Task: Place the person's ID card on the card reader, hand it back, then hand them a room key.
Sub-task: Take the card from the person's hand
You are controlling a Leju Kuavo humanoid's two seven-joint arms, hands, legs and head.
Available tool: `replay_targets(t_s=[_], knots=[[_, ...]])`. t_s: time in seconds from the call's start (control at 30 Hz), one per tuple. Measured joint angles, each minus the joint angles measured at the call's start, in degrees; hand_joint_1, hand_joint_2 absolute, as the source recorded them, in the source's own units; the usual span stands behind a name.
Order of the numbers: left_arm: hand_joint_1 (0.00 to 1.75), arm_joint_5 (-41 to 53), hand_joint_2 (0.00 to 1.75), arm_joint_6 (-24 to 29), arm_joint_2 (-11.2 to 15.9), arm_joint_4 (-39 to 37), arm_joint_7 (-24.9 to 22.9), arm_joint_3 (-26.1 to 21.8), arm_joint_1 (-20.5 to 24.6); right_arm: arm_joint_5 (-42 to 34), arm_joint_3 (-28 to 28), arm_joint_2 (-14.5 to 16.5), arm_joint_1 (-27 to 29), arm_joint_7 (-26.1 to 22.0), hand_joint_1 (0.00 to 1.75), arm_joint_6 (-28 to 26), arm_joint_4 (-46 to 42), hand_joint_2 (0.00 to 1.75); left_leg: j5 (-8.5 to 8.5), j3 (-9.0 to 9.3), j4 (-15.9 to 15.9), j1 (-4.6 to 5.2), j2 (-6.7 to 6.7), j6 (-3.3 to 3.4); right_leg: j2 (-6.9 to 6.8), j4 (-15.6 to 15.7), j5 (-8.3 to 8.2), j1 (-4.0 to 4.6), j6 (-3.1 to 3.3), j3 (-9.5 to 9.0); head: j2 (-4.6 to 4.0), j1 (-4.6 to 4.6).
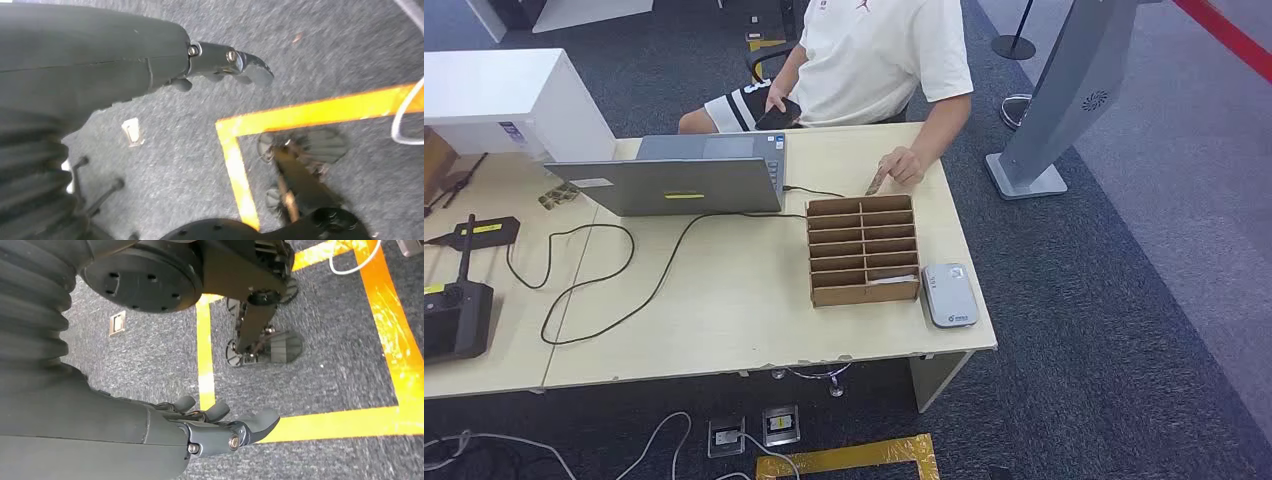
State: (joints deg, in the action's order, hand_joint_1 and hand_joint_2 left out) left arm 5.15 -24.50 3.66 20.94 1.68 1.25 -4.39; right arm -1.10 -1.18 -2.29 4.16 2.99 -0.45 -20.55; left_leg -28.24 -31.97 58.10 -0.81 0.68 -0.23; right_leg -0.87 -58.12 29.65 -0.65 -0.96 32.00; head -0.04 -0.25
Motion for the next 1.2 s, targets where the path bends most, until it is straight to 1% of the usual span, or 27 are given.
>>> replay_targets(t_s=[0.03,0.07,0.1,0.23,0.33,0.47,0.6,0.73,0.9,1.2], knots=[[0.00,0.3,0.58,0.0,0.1,0.0,0.0,0.0,0.2,-0.1,0.1,-0.2,-0.2,0.2,0.00,0.0,0.0,1.75,0.00,-0.02,0.0,0.00,0.01,0.00,0.00,0.0,0.00,0.00,0.00,0.02,0.00,0.00],[0.00,0.7,0.44,0.0,0.3,-0.1,0.1,0.0,0.5,-0.2,0.3,-0.4,-0.4,0.5,0.00,0.0,0.1,1.75,0.00,-0.03,0.0,0.00,0.03,0.00,0.02,0.0,-0.01,0.00,-0.01,0.04,0.00,-0.01],[0.00,1.5,0.00,0.0,0.5,-0.2,0.2,0.1,1.0,-0.4,0.6,-0.7,-1.0,1.1,0.00,0.1,0.2,1.75,0.00,-0.05,0.0,0.00,0.05,0.00,0.04,0.0,-0.02,0.00,-0.01,0.07,0.00,0.00],[0.00,5.2,0.00,0.0,1.6,-0.9,1.3,0.4,3.7,-1.1,2.3,-2.3,-4.4,3.7,0.00,0.3,0.9,1.75,0.01,-0.03,0.0,0.00,0.06,0.01,0.04,0.0,-0.03,0.00,-0.02,0.05,0.00,0.03],[0.00,7.0,0.00,0.0,2.4,-1.2,2.0,0.4,5.1,-1.3,3.2,-3.2,-5.8,5.1,0.00,0.4,1.2,1.75,0.01,-0.03,0.0,0.00,0.04,0.01,0.00,0.0,-0.02,0.00,-0.02,0.02,0.00,0.01],[0.00,8.6,0.00,0.0,3.0,-1.8,2.2,0.7,6.6,-1.3,4.8,-4.2,-7.2,6.3,0.00,0.5,1.8,0.00,0.00,-0.08,0.0,0.00,0.01,0.00,-0.02,0.0,-0.02,0.00,-0.01,0.07,0.00,0.01],[0.00,10.8,0.00,0.0,4.3,-2.8,2.4,2.0,9.0,-1.4,7.3,-5.5,-9.6,7.6,0.00,0.6,2.9,0.00,0.02,-0.09,0.0,0.00,-0.06,0.00,-0.05,0.0,-0.02,0.01,-0.01,0.07,0.00,0.03],[0.00,14.2,0.00,0.0,6.4,-3.6,2.3,3.4,12.3,-1.3,9.7,-6.6,-11.9,9.2,0.00,0.6,3.8,1.75,0.04,-0.06,0.0,-0.01,-0.06,-0.03,-0.04,0.0,-0.03,0.02,-0.01,0.04,0.00,0.00],[0.00,15.8,0.00,-0.1,7.1,-4.1,1.0,4.4,14.0,-0.8,12.0,-7.5,-12.9,10.1,0.00,0.8,4.3,1.75,0.04,-0.07,0.0,-0.01,-0.06,-0.03,-0.04,0.0,-0.03,0.02,-0.01,0.04,0.00,0.01],[0.00,15.7,0.00,-0.2,7.9,-4.9,0.4,5.3,15.9,1.0,16.2,-8.6,-14.3,10.0,0.00,0.9,5.3,1.75,0.03,-0.08,0.0,0.00,-0.05,-0.03,-0.04,0.0,-0.02,0.01,-0.01,0.05,0.00,0.02]])
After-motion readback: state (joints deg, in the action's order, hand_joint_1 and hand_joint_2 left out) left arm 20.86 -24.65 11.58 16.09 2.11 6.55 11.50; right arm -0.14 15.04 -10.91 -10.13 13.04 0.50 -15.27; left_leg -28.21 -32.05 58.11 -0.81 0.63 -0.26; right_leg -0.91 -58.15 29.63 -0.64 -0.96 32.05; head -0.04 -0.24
